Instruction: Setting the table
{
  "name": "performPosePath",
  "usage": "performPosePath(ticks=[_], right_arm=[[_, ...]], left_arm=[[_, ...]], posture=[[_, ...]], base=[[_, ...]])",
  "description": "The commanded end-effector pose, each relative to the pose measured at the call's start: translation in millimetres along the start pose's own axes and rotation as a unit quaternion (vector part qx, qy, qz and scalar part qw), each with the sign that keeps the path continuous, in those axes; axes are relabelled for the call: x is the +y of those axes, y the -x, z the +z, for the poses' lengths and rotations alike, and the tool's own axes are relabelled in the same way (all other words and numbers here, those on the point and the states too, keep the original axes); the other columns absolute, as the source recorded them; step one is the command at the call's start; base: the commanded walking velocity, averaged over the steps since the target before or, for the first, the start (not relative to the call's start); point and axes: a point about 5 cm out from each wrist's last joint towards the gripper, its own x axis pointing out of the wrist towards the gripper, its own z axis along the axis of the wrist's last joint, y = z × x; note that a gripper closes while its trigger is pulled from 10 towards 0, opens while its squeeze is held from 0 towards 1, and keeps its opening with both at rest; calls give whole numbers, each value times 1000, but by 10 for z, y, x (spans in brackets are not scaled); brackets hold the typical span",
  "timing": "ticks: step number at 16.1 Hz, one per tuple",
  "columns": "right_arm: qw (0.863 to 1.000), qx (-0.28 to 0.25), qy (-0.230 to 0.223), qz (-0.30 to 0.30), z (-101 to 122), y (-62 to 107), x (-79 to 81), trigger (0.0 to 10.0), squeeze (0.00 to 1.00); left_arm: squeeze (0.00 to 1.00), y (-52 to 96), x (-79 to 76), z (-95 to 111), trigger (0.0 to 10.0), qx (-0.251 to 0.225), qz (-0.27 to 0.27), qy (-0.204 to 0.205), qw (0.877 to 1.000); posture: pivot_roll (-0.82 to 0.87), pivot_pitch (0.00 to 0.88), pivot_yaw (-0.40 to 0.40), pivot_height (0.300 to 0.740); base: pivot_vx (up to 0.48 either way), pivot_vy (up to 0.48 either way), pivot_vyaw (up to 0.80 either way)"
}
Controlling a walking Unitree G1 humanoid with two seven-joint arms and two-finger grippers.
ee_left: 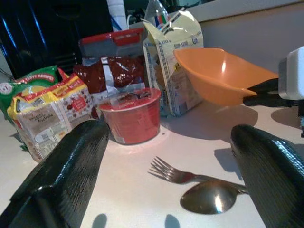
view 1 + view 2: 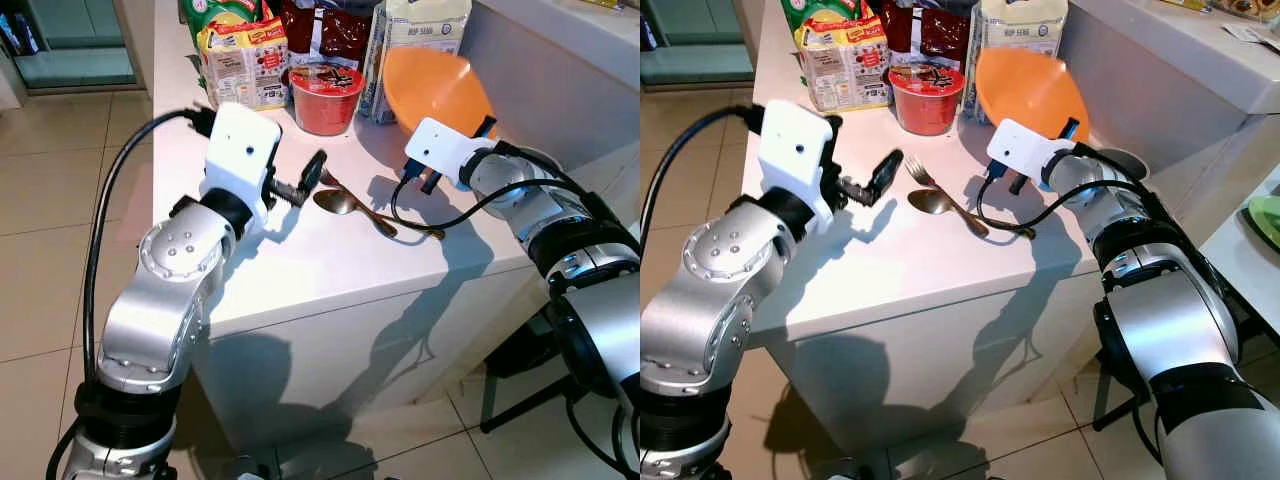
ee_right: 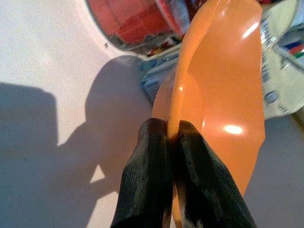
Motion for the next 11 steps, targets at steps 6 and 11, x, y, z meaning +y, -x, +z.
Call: performPosePath(ticks=[6, 11], right_arm=[[982, -171, -8, -85, 526, 16, -319, 0, 0], [925, -338, -98, -146, 833, 278, -273, 0, 0]], left_arm=[[0, -42, 88, -74, 10000, 7, 82, 9, 997], [0, 1, 170, -173, 10000, 13, 150, 3, 989]], posture=[[104, 0, -61, 740], [67, 0, -37, 740]], base=[[0, 0, 0], [0, 0, 0]])
